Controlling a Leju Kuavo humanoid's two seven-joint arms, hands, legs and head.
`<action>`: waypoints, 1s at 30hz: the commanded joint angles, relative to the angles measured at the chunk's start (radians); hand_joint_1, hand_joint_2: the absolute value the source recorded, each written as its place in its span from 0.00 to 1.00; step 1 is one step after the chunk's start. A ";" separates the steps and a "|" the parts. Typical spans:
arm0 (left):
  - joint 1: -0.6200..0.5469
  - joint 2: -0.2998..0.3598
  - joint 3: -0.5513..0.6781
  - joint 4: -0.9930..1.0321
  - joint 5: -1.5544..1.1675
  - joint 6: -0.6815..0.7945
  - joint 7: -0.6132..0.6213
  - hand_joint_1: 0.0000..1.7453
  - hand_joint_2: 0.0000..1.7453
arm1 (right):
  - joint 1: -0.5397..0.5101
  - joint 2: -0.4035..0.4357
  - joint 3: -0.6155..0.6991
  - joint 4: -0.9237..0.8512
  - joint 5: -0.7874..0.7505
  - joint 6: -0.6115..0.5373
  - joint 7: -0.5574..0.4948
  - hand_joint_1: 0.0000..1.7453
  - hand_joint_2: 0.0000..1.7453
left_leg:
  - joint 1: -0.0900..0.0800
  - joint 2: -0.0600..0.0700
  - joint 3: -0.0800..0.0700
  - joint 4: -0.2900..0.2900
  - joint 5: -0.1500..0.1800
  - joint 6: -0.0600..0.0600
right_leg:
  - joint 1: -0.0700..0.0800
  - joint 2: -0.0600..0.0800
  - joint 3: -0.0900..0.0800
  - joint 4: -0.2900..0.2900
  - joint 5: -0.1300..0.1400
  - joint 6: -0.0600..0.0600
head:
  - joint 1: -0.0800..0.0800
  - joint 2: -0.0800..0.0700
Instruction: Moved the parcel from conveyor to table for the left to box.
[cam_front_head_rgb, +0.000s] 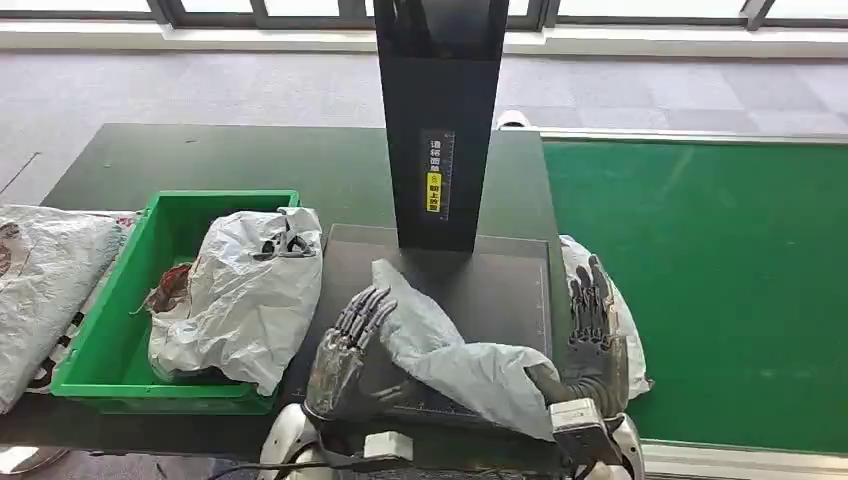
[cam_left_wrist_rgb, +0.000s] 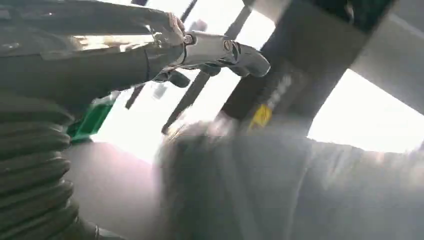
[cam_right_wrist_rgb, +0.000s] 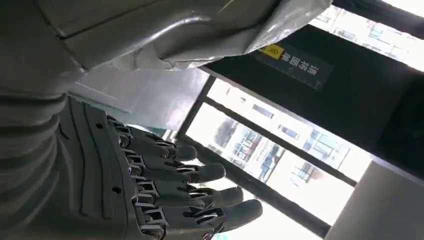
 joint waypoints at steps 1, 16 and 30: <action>-0.001 0.006 -0.091 -0.079 0.063 0.009 -0.034 0.00 1.00 | -0.095 -0.038 0.072 0.142 -0.033 -0.042 0.001 0.00 1.00 | 0.000 0.002 0.001 -0.001 0.000 0.000 | 0.000 0.002 0.001 -0.001 0.001 0.000 | 0.000 0.000; -0.165 -0.010 -0.292 0.247 -0.116 -0.103 0.070 0.00 1.00 | -0.121 -0.049 0.108 0.157 -0.058 -0.052 0.001 0.00 1.00 | 0.000 -0.002 0.002 -0.002 0.001 0.001 | -0.001 -0.002 0.002 -0.002 0.001 0.000 | 0.000 0.000; -0.261 -0.034 -0.382 0.512 -0.199 -0.212 0.099 0.00 1.00 | -0.185 -0.031 0.106 0.207 -0.067 -0.022 0.001 0.00 1.00 | 0.000 0.001 0.002 -0.002 0.002 0.001 | 0.000 0.001 0.002 -0.004 0.003 0.000 | 0.000 0.000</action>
